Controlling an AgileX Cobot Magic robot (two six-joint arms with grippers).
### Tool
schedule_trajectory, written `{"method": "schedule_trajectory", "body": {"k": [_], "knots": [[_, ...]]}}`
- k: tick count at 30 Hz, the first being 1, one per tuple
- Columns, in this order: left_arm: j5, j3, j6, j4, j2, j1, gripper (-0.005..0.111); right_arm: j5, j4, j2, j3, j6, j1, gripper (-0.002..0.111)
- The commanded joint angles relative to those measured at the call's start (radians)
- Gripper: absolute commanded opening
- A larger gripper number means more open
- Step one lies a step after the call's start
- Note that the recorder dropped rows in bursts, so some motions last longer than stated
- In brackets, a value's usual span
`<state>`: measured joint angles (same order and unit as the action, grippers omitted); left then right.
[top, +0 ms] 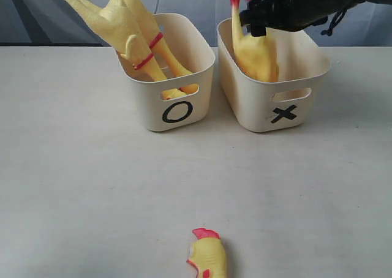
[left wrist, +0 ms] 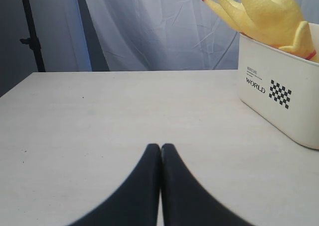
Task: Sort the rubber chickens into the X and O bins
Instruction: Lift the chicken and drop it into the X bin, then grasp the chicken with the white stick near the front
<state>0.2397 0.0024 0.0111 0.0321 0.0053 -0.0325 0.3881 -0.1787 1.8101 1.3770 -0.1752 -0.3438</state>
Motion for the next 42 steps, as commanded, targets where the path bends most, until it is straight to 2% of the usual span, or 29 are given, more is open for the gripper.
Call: {"method": "schedule_trajectory", "body": {"k": [1, 3, 10, 17, 20, 21, 24, 25, 26, 28, 30, 33, 38, 42], "knots": [[0.0, -0.002, 0.004, 0.003, -0.005, 0.004, 0.0, 0.119, -0.021, -0.043, 0.005, 0.065, 0.007, 0.065], [0.0, -0.002, 0.004, 0.003, -0.005, 0.004, 0.0, 0.183, -0.005, -0.072, 0.005, 0.087, 0.004, 0.058], [0.0, -0.002, 0.004, 0.007, -0.005, 0.004, 0.0, 0.537, 0.313, -0.195, 0.005, 0.432, 0.004, 0.057], [0.0, -0.002, 0.004, 0.007, -0.005, 0.004, 0.0, 0.833, 0.704, -0.222, -0.032, 0.517, 0.004, 0.057], [0.0, -0.002, 0.004, 0.007, -0.005, 0.004, 0.0, 0.833, 0.768, -0.222, -0.135, 0.567, 0.0, 0.057], [0.0, -0.002, 0.004, 0.007, -0.005, 0.004, 0.0, 0.833, 0.753, -0.222, -0.238, 0.592, -0.022, 0.057], [0.0, -0.002, 0.004, 0.007, -0.005, 0.004, 0.0, 0.71, 0.752, -0.222, -0.409, 0.638, -0.072, 0.059], [0.0, -0.002, 0.004, 0.007, -0.005, 0.004, 0.0, 0.673, 0.761, -0.222, -0.448, 0.65, -0.087, 0.062], [0.0, -0.002, 0.004, 0.007, -0.005, 0.004, 0.0, 0.602, 0.789, -0.222, -0.526, 0.674, -0.124, 0.074], [0.0, -0.002, 0.004, 0.007, -0.005, 0.004, 0.0, 0.564, 0.824, -0.222, -0.572, 0.691, -0.161, 0.086], [0.0, -0.002, 0.004, 0.007, -0.005, 0.004, 0.0, 0.543, 0.872, -0.222, -0.602, 0.706, -0.206, 0.092], [0.0, -0.002, 0.004, 0.007, -0.005, 0.004, 0.0, 0.473, 0.932, -0.222, -0.613, 0.706, -0.301, 0.09], [0.0, -0.002, 0.004, 0.007, -0.005, 0.004, 0.0, 0.313, 0.917, -0.171, -0.613, 0.678, -0.466, 0.09], [0.0, -0.002, 0.004, 0.007, -0.005, 0.004, 0.0, 0.257, 0.765, -0.06, -0.613, 0.491, -0.534, 0.09]]}}
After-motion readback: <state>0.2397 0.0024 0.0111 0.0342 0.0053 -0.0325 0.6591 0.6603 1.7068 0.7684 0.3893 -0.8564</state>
